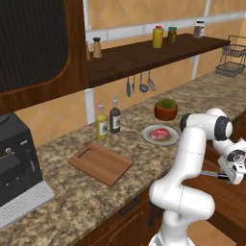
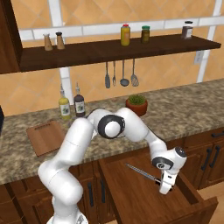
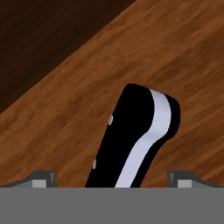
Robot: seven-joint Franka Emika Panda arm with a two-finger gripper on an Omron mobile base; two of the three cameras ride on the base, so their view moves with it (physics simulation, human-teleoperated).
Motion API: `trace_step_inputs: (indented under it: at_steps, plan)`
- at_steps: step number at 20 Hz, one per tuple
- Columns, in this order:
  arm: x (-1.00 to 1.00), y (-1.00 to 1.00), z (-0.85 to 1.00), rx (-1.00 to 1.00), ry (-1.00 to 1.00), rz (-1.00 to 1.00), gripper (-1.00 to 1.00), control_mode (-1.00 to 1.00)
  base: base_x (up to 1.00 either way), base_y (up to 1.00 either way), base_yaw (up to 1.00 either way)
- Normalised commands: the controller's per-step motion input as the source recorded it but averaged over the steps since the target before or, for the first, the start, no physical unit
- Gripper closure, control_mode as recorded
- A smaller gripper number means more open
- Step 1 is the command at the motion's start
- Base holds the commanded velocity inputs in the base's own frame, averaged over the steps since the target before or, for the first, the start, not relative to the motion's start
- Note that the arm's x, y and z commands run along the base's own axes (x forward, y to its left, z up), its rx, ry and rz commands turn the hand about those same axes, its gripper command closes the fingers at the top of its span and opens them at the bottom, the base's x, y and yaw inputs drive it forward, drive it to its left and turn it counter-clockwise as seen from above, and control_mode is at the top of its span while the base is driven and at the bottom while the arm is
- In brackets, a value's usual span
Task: Pick up the knife from the drawer and place it on the cutting board. Then place the meat from the plate to the cutting board.
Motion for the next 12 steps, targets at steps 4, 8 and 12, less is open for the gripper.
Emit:
trace_step_inputs:
  at_steps: [4, 8, 12]
  plan:
    - [0.18, 0.0, -0.71, -0.03, 0.0, 0.0, -1.0, -1.0, 0.0, 0.0, 0.0]
    - [-0.13, 0.0, -0.73, -0.01, 0.0, 0.0, 1.0, -1.0, 0.0, 0.0, 0.0]
    - [-0.08, 0.03, -0.24, -0.01, 0.06, 0.0, 1.0, -1.0, 0.0, 0.0, 0.0]
